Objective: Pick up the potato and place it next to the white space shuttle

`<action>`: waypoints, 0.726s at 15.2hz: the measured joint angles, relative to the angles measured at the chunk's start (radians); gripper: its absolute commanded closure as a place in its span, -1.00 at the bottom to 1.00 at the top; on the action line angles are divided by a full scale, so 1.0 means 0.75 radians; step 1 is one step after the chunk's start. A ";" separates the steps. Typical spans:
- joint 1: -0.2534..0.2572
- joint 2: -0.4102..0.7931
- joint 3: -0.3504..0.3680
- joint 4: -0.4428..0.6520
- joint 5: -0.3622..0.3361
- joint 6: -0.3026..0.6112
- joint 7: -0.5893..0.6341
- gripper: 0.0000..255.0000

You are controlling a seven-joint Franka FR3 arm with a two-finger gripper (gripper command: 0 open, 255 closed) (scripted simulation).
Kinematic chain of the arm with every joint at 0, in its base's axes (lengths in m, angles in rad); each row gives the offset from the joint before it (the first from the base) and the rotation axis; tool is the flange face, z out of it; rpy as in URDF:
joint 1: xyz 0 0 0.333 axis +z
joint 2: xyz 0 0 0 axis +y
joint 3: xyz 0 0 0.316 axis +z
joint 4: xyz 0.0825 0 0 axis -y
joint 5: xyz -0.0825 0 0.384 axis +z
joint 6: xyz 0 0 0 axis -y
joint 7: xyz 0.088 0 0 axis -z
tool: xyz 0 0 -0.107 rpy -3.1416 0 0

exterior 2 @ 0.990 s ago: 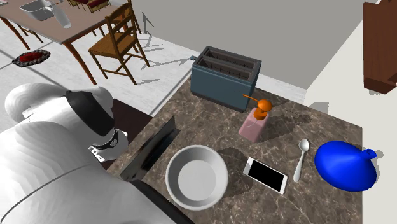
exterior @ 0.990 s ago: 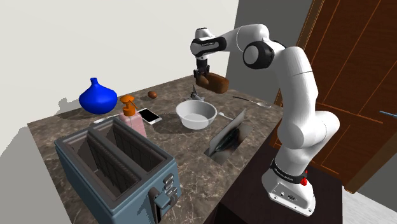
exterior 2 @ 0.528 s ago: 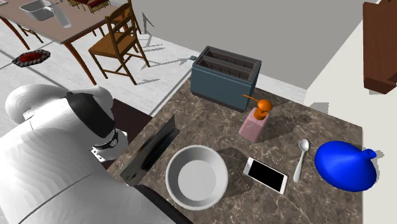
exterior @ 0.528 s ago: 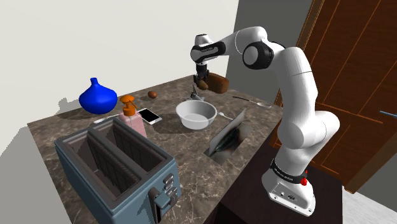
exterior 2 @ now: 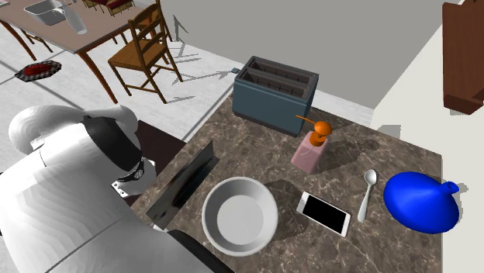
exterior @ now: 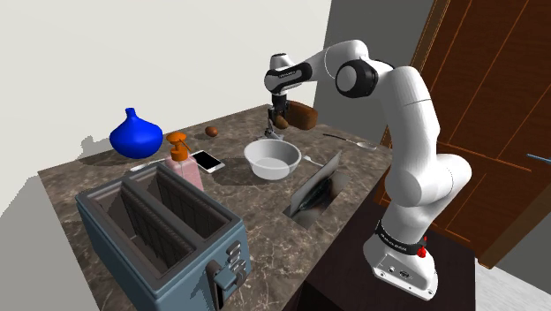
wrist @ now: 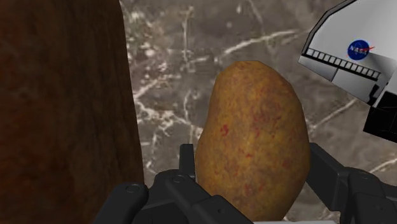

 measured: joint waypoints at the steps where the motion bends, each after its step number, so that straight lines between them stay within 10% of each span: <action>1: 0.000 0.000 0.000 0.000 0.000 0.000 0.000 1.00; 2: 0.000 0.000 0.000 0.000 0.000 0.001 0.000 1.00; 3: 0.000 0.001 0.000 0.000 0.000 0.001 0.000 -1.00; 11: 0.003 -0.017 0.003 0.034 0.005 -0.049 -0.007 -1.00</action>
